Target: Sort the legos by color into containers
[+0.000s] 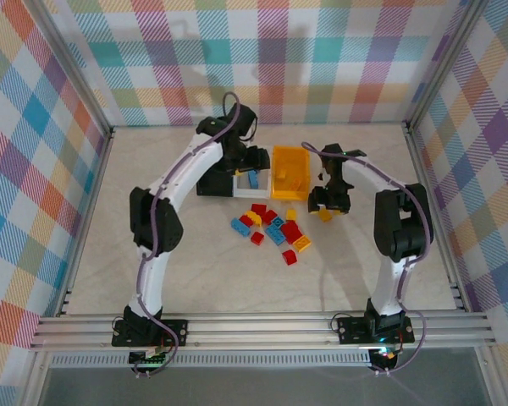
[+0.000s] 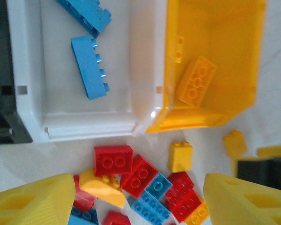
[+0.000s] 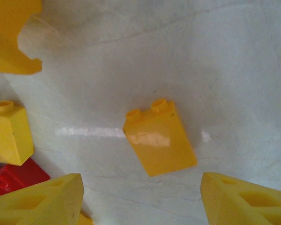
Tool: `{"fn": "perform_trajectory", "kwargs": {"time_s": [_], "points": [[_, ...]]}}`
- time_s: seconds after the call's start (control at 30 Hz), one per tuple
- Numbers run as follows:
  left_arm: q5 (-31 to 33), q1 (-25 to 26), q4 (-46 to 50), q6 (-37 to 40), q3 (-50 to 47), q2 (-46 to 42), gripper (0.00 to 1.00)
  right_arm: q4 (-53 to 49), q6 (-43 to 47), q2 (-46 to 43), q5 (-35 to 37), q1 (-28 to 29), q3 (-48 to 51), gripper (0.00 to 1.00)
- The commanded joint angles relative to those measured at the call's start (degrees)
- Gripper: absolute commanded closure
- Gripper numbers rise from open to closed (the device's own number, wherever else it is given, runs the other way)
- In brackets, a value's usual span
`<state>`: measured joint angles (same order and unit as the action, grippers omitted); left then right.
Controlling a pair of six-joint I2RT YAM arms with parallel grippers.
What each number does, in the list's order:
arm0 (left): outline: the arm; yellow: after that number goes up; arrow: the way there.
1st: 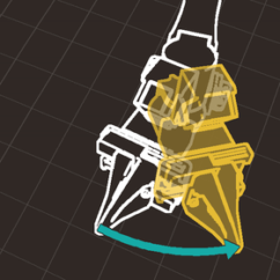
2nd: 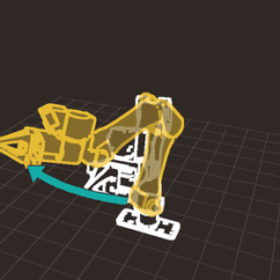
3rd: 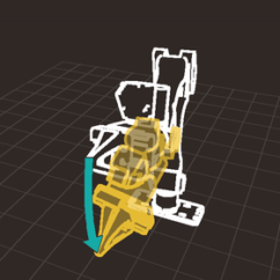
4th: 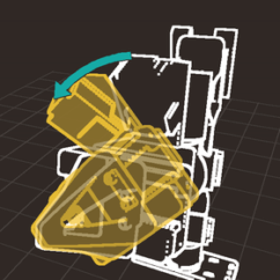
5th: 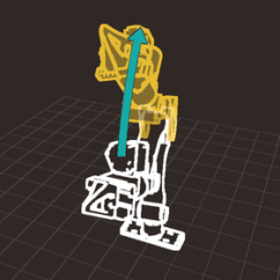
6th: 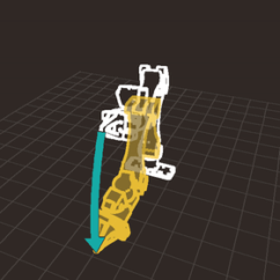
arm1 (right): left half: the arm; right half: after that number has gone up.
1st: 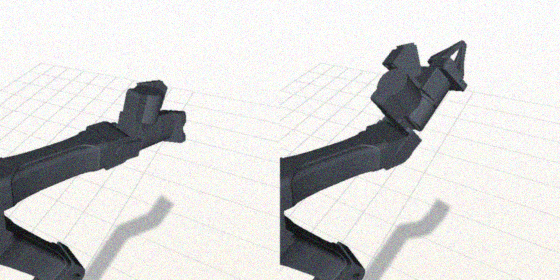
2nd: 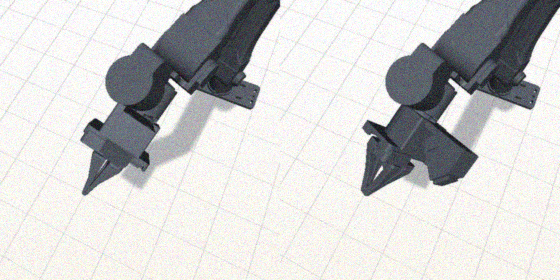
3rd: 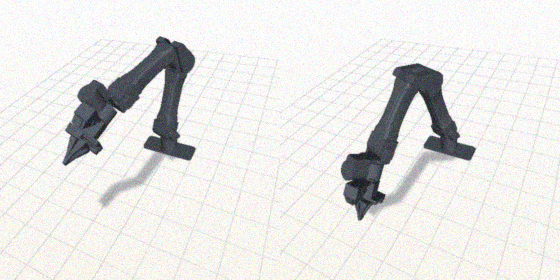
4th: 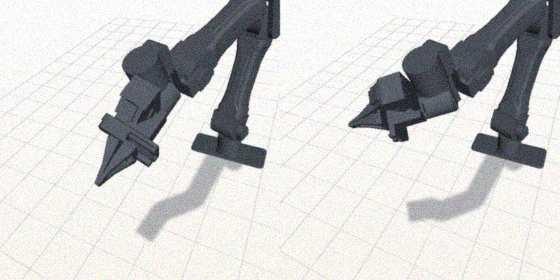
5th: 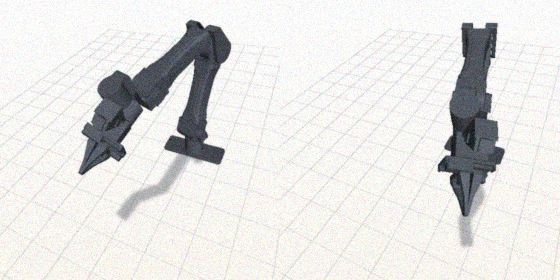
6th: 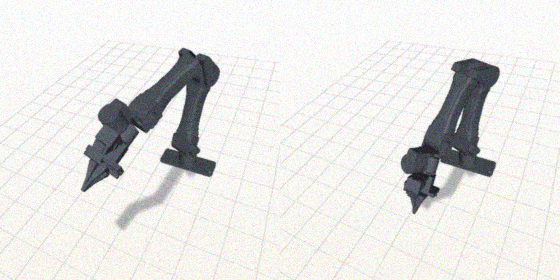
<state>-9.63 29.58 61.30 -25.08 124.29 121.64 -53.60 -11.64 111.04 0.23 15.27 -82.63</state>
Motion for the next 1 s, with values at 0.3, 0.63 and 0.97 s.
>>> {"fn": "perform_trajectory", "kwargs": {"time_s": [0.3,0.63,0.97], "points": [[-1.78,0.21,-3.35,-3.54,-25.33,-21.15,0.23,0.11,3.55,4.1,3.01,-0.42,-1.24,0.38],[-2.07,-0.14,-5.86,-6.65,-35.95,-28.49,0.22,1.4,2.49,4.8,2.81,-0.38,-0.08,0.49],[-2.08,-0.76,-5.84,-6.56,-40.49,-32.07,0.21,1.0,0.52,4.49,5.11,-0.07,1.15,0.53]]}}
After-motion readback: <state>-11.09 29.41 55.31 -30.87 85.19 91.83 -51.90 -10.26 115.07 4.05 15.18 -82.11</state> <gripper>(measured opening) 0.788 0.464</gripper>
